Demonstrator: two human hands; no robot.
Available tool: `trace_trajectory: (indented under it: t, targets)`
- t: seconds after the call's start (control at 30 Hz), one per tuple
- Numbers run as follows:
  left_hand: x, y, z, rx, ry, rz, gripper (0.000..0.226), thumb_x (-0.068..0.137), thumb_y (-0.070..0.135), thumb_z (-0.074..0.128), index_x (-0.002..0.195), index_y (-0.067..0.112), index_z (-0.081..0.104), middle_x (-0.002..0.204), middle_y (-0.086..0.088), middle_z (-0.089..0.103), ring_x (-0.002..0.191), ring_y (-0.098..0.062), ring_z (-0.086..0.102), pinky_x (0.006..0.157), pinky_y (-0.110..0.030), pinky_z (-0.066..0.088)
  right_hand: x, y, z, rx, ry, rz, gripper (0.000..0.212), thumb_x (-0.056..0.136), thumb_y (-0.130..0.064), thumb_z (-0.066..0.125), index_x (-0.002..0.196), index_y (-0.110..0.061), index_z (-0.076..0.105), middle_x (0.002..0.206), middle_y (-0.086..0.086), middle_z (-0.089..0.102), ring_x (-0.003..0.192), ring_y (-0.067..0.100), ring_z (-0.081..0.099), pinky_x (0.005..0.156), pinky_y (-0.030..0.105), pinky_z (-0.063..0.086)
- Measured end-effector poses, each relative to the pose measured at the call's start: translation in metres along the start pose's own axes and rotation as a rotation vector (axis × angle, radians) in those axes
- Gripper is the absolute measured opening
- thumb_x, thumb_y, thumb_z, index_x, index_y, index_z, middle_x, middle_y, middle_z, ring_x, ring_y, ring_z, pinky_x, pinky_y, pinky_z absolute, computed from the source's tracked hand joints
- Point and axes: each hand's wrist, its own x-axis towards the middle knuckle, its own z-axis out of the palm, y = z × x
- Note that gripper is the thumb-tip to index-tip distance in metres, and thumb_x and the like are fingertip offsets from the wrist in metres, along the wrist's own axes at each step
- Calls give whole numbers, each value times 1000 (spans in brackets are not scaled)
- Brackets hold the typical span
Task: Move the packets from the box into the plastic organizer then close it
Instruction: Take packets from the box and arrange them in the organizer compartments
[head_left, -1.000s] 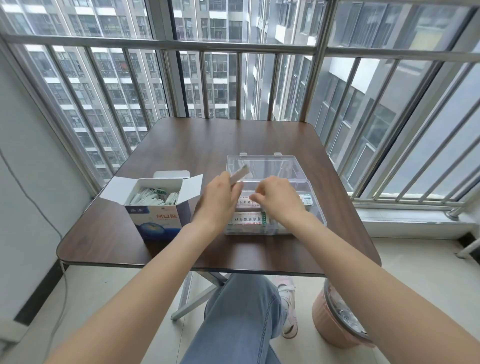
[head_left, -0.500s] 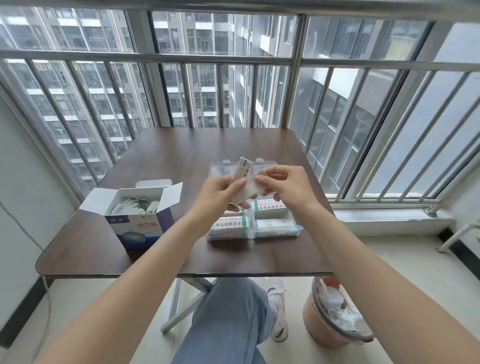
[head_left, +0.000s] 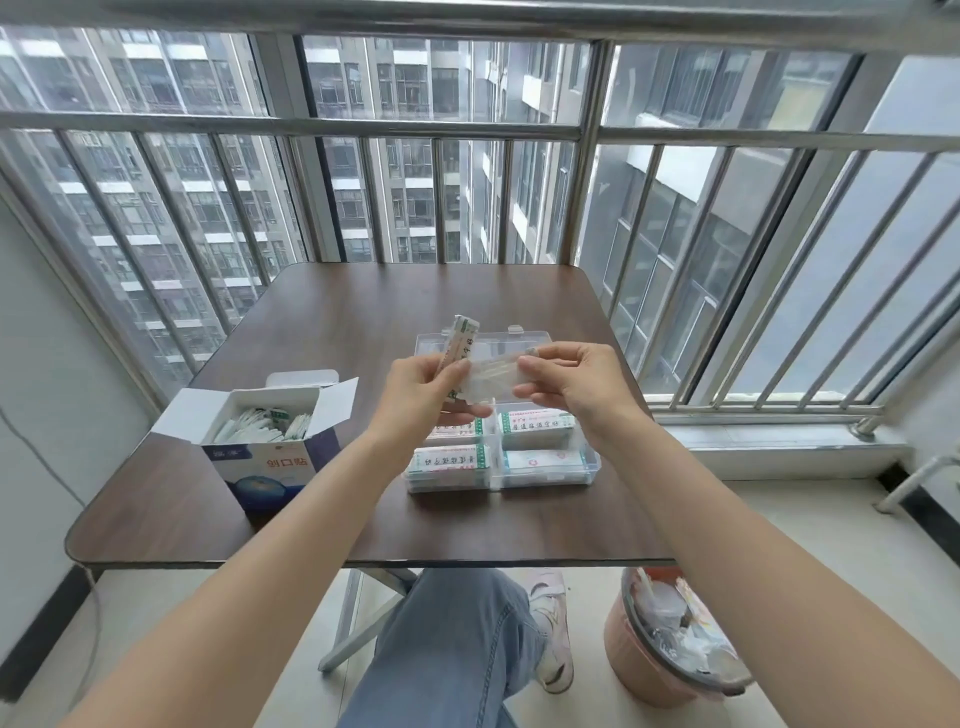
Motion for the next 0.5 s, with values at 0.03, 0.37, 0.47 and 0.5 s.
trace_trajectory:
  t: [0.03,0.37,0.47,0.5]
  targets:
    - [2,-2,0,17,8,-6,15,98,13,49,92,7,61,79,-8,63,55,-16,69,51,-19,54,3,1,-1,26,-3,0,7,83,3,66,78,-2,64,64,9,67,52,13,67,54,16,55]
    - [16,-19,-2,302,293,77,23,100,19,41,97,14,63,93,6,64,60,-8,57,60,-27,43,26,13,9,-230,-31,44,10,78,4,71,86,0,67,80,10,67,77,17,66,71,17,55]
    - [21,-25,-8,406,379,59,25,101,21,36,97,16,61,99,5,65,62,-12,54,63,-30,41,38,15,14,-291,12,46,16,76,7,71,85,-5,66,83,10,65,75,16,65,68,19,56]
    - [23,-28,-11,425,397,45,26,101,21,35,96,16,60,100,3,66,68,-16,56,66,-32,42,41,16,17,-321,28,41,17,77,7,71,87,-5,67,81,8,63,72,14,64,66,18,56]
